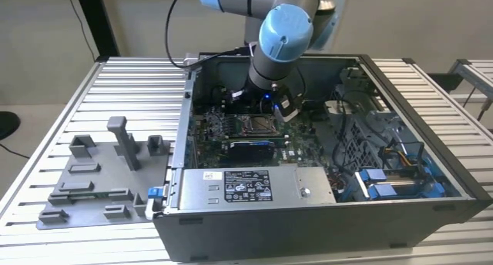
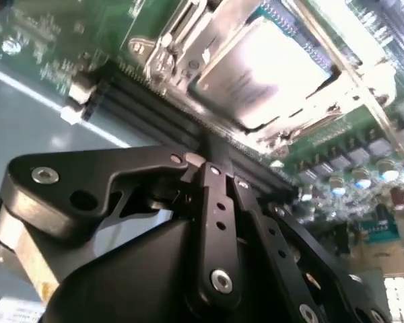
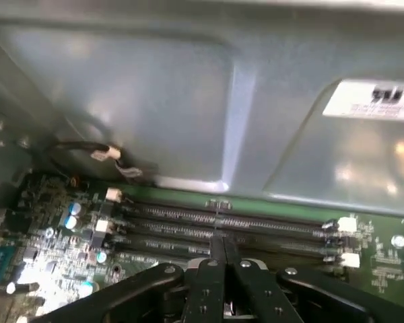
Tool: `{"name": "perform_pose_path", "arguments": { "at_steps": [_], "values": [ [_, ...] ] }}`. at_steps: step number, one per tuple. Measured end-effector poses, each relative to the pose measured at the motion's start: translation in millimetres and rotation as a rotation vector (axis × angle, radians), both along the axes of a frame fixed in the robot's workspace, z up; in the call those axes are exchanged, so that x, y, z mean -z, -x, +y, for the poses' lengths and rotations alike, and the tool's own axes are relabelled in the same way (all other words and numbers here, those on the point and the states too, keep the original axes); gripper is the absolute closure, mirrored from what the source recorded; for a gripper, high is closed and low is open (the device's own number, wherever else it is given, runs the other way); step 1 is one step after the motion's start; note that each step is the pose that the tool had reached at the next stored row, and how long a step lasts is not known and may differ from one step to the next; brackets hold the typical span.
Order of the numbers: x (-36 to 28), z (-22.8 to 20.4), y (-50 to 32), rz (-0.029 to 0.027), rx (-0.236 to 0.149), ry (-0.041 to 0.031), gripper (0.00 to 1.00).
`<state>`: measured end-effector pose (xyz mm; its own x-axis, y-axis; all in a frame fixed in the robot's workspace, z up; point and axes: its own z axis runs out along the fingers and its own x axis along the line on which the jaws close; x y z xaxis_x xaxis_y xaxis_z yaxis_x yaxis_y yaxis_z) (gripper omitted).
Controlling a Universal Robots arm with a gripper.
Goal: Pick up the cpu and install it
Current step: 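Install the second cpu locking lever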
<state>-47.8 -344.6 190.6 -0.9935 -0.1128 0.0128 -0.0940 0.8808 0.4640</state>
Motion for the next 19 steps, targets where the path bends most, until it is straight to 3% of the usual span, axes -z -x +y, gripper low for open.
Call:
{"name": "perform_pose_path", "arguments": {
  "at_steps": [6, 8, 9, 14, 15, 16, 19],
  "values": [
    [-26.7, -0.3, 0.1, 0.0018, 0.0, 0.001, 1.0],
    [-28.9, -0.5, 0.0, 0.0022, 0.0, 0.0082, 1.0],
    [-29.0, -1.1, 0.0, 0.0023, 0.0, 0.021, 1.0],
    [-29.0, -2.2, 0.1, 0.0023, 0.0, 0.1116, 1.0],
    [-29.3, -2.2, 0.1, 0.0024, 0.0, 0.1265, 1.0],
    [-31.1, -2.3, 0.1, 0.0025, 0.0, 0.1312, 1.0],
    [-42.5, -2.2, 0.0, 0.0023, 0.0, 0.1318, 1.0]
  ]
}}
